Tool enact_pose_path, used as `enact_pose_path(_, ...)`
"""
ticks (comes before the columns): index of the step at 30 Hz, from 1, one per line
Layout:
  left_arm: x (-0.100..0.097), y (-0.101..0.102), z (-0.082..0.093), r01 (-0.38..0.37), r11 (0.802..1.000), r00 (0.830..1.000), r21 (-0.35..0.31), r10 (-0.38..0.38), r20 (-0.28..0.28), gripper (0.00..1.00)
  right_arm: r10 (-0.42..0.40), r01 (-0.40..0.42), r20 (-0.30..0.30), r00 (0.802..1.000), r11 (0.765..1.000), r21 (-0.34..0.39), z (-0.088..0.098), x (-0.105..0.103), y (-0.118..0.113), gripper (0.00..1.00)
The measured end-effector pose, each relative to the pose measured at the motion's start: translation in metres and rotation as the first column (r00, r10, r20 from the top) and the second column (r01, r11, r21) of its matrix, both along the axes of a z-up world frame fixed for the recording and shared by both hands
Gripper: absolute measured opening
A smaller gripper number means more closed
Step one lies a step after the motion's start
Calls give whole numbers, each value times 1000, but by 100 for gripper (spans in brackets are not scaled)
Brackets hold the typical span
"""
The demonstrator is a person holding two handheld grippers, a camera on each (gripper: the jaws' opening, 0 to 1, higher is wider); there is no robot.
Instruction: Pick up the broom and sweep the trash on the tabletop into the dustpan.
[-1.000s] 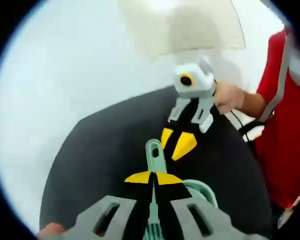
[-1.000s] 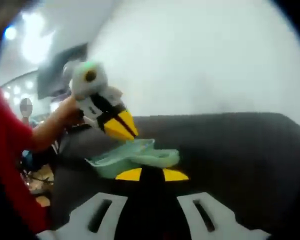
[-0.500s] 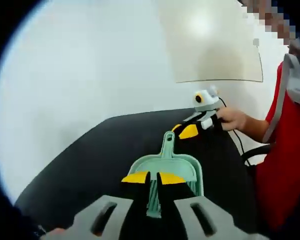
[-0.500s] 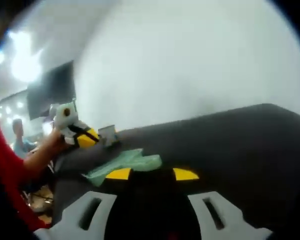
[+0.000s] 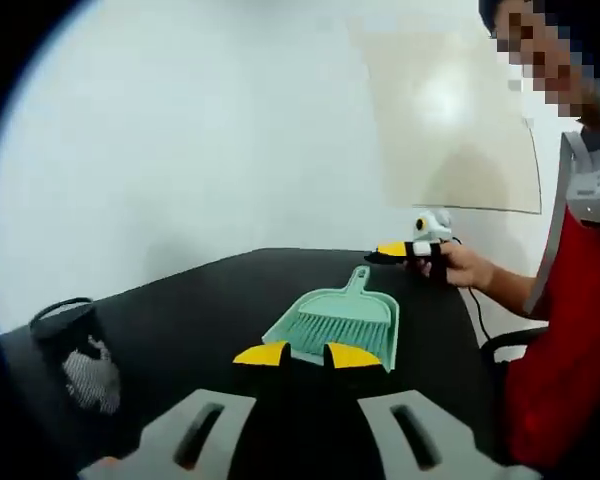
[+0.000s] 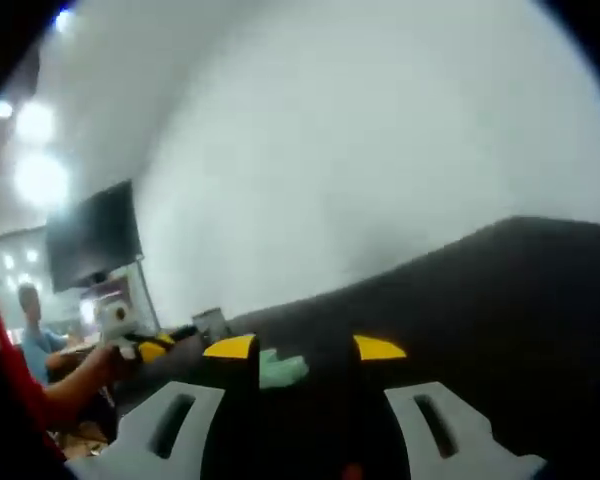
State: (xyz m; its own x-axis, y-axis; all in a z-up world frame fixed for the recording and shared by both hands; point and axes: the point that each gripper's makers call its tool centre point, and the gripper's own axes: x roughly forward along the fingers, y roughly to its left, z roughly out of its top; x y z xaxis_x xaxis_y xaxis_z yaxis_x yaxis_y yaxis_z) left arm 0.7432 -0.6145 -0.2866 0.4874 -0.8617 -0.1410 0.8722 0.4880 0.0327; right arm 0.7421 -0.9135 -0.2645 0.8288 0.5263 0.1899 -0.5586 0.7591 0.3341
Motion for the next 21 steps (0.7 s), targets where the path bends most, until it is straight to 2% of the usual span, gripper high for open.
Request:
enact_pose_path(3, -2, 18, -4, -48, 999, 999, -15, 48, 17, 13, 25, -24, 37, 999, 1000, -8, 8, -5, 6, 37)
enact_pose_path(4, -2, 24, -4, -58, 998, 998, -29, 59, 25, 14, 34, -33, 71, 997, 999, -14, 15, -7, 8, 37)
enact_pose_path(6, 0, 37, -1, -97, 994, 995, -60, 99, 33, 15, 33, -26, 124, 992, 998, -63, 23, -11, 13, 37)
enact_pose_path(8, 2, 48, 1, -126, 989, 990, -73, 130, 48, 15, 51, -39, 147, 988, 996, -82, 28, -13, 21, 37)
enact_pose_path(10, 4, 59, 7, -150, 985, 984, -90, 157, 79, 16, 93, -81, 167, 982, 994, -79, 34, -16, 36, 37)
enact_pose_path(11, 8, 67, 13, -177, 979, 976, -99, 188, 112, 16, 138, -124, 186, 973, 989, -84, 38, -20, 50, 38)
enact_pose_path(15, 18, 89, 25, -230, 962, 956, -148, 252, 149, 24, 240, -208, 195, 951, 963, -168, 37, -24, 92, 46)
enact_pose_path(17, 17, 90, 30, -222, 957, 955, -187, 252, 159, 30, 276, -234, 190, 942, 948, -215, 35, -23, 109, 47)
enact_pose_path(19, 14, 89, 28, -199, 959, 954, -203, 237, 183, 31, 298, -249, 209, 931, 940, -233, 39, -22, 121, 47)
enact_pose_path(21, 9, 84, 21, -170, 970, 964, -176, 201, 175, 31, 323, -272, 219, 921, 934, -233, 42, -22, 132, 47)
